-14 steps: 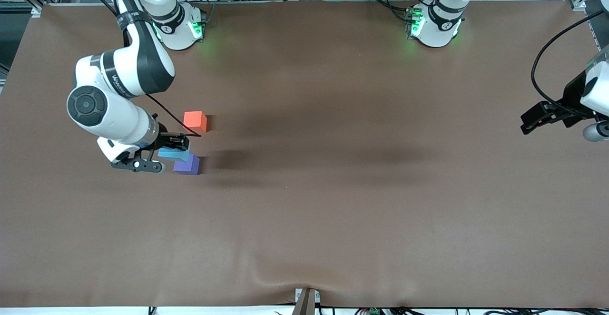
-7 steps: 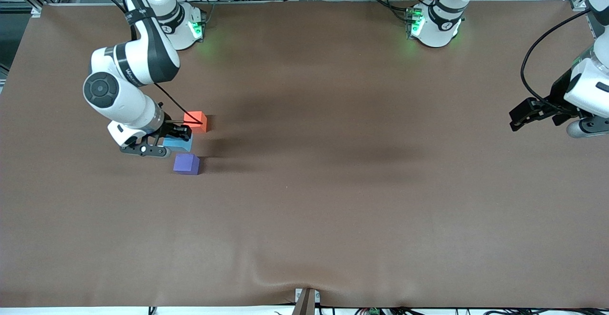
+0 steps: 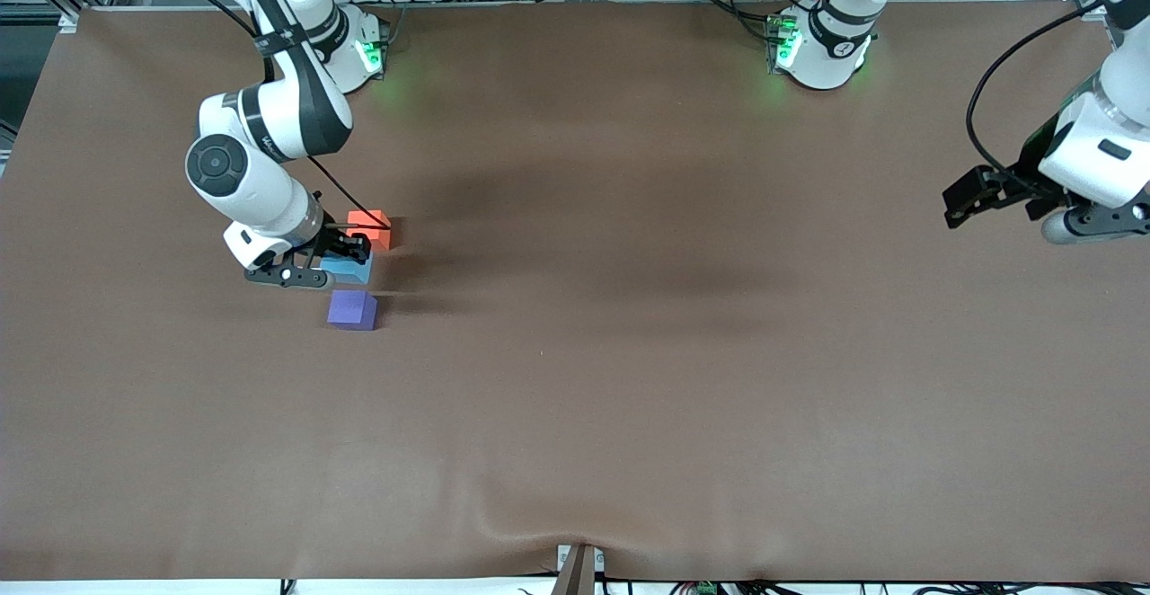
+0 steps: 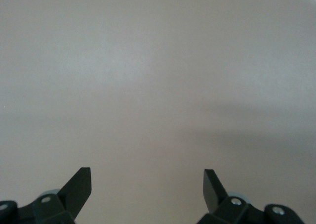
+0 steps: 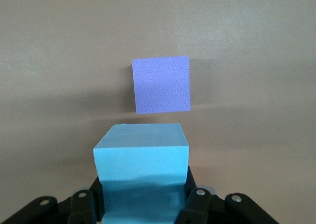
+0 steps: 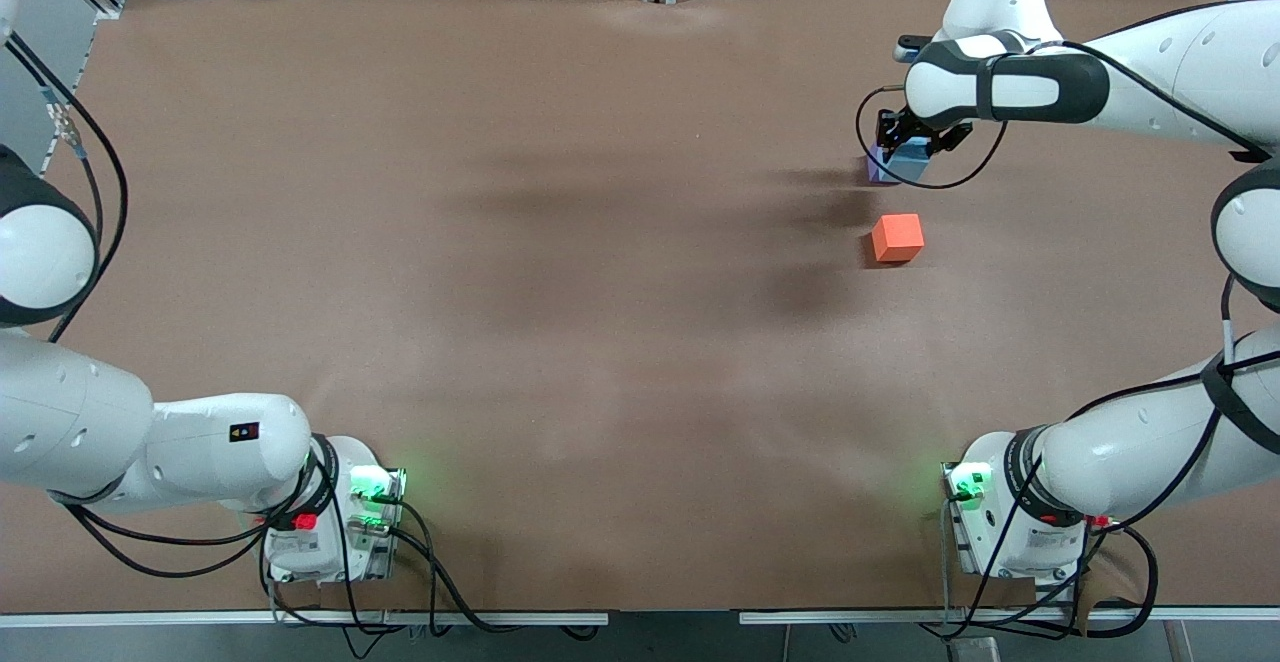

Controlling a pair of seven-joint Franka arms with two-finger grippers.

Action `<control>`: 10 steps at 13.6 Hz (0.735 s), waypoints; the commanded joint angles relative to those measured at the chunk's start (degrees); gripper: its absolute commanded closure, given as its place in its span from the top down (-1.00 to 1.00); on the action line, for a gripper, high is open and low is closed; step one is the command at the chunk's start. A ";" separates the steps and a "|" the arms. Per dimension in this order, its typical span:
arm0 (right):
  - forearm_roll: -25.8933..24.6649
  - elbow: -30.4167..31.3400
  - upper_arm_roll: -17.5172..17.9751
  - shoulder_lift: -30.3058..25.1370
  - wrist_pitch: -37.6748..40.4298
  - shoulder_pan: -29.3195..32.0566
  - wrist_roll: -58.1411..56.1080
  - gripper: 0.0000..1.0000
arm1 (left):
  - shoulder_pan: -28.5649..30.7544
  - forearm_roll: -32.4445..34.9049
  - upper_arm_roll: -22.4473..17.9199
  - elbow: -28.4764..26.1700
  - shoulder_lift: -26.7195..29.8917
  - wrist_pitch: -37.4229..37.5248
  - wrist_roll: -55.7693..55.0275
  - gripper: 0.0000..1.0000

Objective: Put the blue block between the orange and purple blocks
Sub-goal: 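Lower the blue block into the gap between orange and purple blocks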

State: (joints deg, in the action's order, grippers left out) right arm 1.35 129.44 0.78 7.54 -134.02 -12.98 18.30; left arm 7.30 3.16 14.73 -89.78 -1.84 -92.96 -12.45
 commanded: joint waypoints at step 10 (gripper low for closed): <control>-0.48 7.23 0.53 -0.60 -9.85 0.59 -1.68 -0.91 | 0.34 -2.63 1.35 2.42 0.79 4.98 -0.12 1.00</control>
State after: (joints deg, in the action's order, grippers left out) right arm 1.25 134.55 0.88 7.62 -141.58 -12.98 17.38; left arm 7.29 1.41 15.70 -87.39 -1.55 -89.31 -12.45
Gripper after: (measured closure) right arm 0.396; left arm 0.000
